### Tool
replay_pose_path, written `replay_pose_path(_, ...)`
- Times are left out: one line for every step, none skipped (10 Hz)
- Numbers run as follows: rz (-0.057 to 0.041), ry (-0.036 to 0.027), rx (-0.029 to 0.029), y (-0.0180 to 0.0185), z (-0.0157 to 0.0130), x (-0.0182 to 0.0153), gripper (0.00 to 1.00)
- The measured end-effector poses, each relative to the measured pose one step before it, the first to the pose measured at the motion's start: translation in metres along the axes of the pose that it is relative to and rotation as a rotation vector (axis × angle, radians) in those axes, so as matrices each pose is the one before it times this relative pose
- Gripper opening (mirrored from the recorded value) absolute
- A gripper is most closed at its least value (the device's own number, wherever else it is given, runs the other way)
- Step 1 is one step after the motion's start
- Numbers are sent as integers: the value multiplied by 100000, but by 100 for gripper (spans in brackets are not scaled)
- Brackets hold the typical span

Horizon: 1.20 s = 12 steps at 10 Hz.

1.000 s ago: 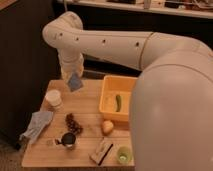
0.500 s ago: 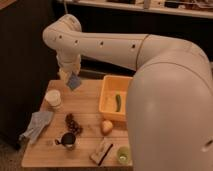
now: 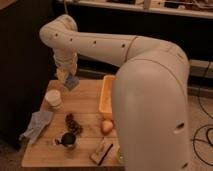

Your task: Place sponge in paper cup

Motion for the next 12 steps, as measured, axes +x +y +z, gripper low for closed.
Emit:
replay_pose_path(-2454,998,249,-10,291,-748,0)
replay_pose_path(-2420,840,172,97,184,-667,0)
replay_pose_path(-3079,746,-71,416,274,-998,0)
replay_pose_path(-1802,62,-216,313,173,-732,0)
replay_pose_path(-2334,101,-253,385,314,-825,0)
replay_pose_path(-1709,106,-15,326,322,-712,0)
replay_pose_path(-1764,476,-30,375,530,-773,0)
replay_pose_path(-913,270,-200,128,366,-311,0)
replay_pose_path(-990,561,-364,103,445,-159,0)
replay_pose_path(-979,-9,-405,115,292,-141,0)
replay_pose_path(-974,-277,-664,176,457,-199,0)
replay_pose_path(-653,-398,-934,216,298,-205,0)
